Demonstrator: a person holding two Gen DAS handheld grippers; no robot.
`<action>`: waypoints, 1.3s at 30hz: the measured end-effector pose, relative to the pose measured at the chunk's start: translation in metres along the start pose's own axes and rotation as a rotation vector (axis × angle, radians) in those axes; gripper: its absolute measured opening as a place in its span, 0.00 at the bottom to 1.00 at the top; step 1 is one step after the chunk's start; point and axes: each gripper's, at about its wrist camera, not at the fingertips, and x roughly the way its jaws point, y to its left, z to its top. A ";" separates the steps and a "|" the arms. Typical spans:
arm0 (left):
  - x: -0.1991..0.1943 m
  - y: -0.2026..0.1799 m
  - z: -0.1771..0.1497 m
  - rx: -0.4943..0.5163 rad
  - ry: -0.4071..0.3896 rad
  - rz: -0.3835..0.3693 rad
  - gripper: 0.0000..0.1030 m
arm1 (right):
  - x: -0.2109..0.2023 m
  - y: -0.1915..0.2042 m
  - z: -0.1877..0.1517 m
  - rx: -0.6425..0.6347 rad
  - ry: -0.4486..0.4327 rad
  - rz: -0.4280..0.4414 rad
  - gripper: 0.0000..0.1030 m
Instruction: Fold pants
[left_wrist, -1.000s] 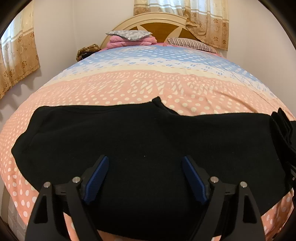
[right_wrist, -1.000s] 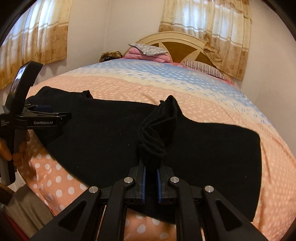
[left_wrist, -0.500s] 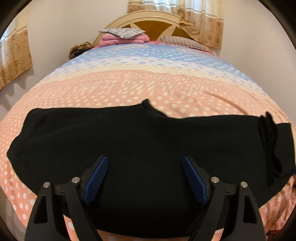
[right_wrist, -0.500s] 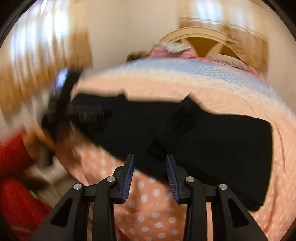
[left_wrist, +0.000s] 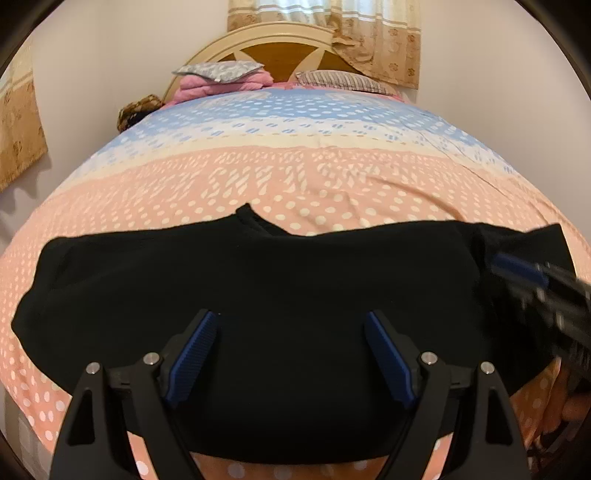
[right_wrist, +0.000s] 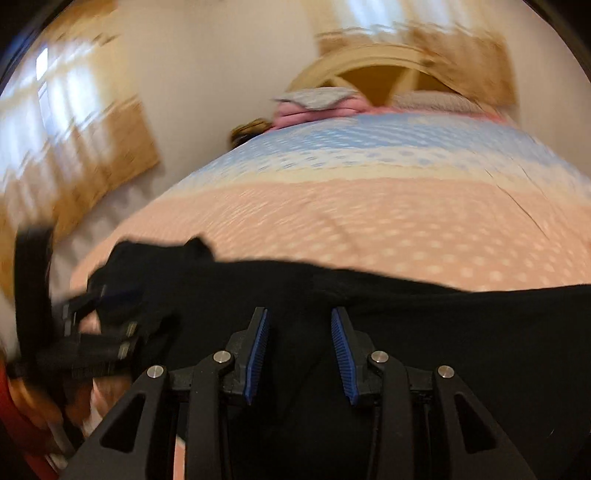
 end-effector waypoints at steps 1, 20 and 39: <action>0.003 0.000 0.000 -0.011 0.007 -0.010 0.83 | -0.001 0.005 -0.004 -0.031 0.002 0.015 0.38; -0.012 -0.145 0.031 0.246 -0.126 -0.267 0.82 | -0.100 -0.122 0.001 0.288 -0.031 -0.142 0.09; 0.007 -0.142 0.000 0.191 -0.063 -0.269 0.87 | -0.144 -0.123 -0.055 0.439 -0.026 0.026 0.07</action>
